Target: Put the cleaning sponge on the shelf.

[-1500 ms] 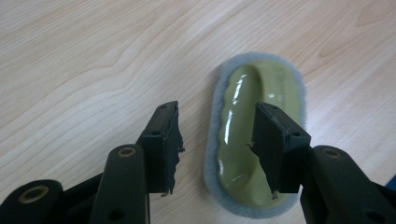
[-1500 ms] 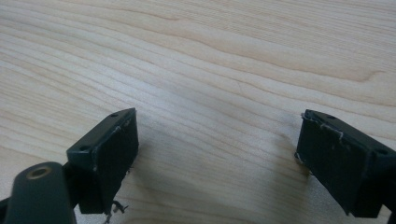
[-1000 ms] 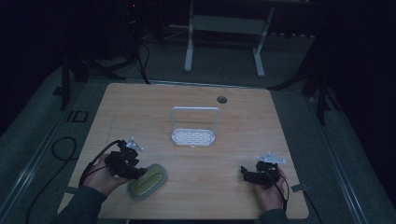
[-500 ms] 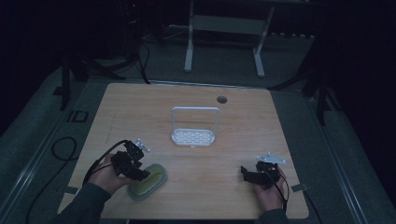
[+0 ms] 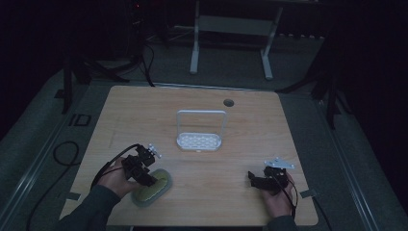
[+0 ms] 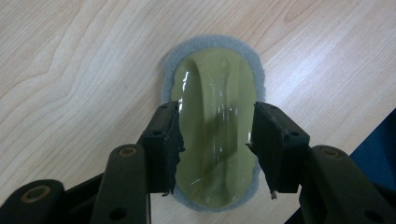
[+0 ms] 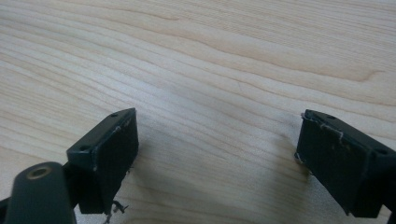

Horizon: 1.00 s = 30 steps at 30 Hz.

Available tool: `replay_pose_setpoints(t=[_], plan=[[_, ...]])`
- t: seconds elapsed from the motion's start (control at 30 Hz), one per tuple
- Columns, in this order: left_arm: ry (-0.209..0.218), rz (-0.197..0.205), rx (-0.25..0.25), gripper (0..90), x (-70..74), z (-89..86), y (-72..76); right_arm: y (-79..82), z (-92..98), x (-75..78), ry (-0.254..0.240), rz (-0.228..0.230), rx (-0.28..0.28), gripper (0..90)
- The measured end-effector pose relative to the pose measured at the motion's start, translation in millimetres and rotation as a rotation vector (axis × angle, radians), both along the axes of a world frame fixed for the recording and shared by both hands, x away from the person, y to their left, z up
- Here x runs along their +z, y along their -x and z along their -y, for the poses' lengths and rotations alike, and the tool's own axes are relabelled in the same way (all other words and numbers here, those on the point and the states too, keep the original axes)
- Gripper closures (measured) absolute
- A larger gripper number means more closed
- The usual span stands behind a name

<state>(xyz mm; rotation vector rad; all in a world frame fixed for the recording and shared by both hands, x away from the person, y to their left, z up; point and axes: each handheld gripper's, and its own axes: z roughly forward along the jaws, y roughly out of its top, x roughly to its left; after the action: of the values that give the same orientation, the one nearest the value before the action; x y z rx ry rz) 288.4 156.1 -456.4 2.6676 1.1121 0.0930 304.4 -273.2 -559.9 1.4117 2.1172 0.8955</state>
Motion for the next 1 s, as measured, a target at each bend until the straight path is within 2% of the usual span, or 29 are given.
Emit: replay_pose_setpoints(t=[0.17, 0.57, 0.77, 1.0], plan=[[-0.021, -0.033, -0.018, 53.3, -2.0, 3.3, -4.5, 0.0, 0.0, 0.0, 0.0, 0.0, 0.0, 12.4], [-0.067, -0.107, -0.008, 53.7, -10.8, 6.1, -9.9, 0.0, 0.0, 0.0, 0.0, 0.0, 0.0, 12.4], [-0.075, -0.124, -0.014, 57.1, -14.2, 5.6, -11.2, 0.0, 0.0, 0.0, 0.0, 0.0, 0.0, 12.4], [-0.104, -0.137, -0.032, 60.6, -16.3, 9.9, -13.0, 0.0, 0.0, 0.0, 0.0, 0.0, 0.0, 12.4]])
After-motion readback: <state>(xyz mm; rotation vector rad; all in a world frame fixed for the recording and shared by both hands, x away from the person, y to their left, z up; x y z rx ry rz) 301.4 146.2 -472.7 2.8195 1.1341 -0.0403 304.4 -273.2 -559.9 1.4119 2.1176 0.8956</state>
